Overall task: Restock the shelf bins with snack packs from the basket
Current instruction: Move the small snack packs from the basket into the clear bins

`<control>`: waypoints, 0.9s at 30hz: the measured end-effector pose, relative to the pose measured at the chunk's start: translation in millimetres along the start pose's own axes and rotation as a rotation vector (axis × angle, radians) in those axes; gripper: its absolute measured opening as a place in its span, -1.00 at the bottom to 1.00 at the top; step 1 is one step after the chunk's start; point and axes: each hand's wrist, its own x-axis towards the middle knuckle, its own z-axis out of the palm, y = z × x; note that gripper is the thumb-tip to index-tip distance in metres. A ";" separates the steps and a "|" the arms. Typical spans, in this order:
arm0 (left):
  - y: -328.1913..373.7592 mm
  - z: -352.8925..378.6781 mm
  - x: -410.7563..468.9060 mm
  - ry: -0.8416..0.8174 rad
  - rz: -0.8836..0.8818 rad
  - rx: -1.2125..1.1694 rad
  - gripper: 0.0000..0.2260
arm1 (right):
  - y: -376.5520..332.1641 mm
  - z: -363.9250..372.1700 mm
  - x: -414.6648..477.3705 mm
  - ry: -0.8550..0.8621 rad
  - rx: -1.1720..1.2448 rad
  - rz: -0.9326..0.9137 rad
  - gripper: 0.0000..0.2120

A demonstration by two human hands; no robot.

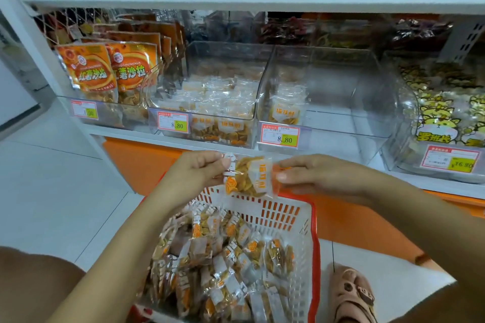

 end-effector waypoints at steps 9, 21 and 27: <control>49.2 28.7 31.8 0.153 0.209 -0.209 -0.81 | -56.8 -33.3 -0.1 -0.006 0.059 -0.168 -0.52; 39.7 33.4 106.2 0.405 0.237 0.375 -0.69 | -76.2 -111.8 23.0 0.646 -0.278 -0.331 -0.91; 33.4 36.2 111.6 0.408 0.307 0.504 -0.75 | -67.7 -105.3 54.8 0.630 -0.632 -0.169 -0.77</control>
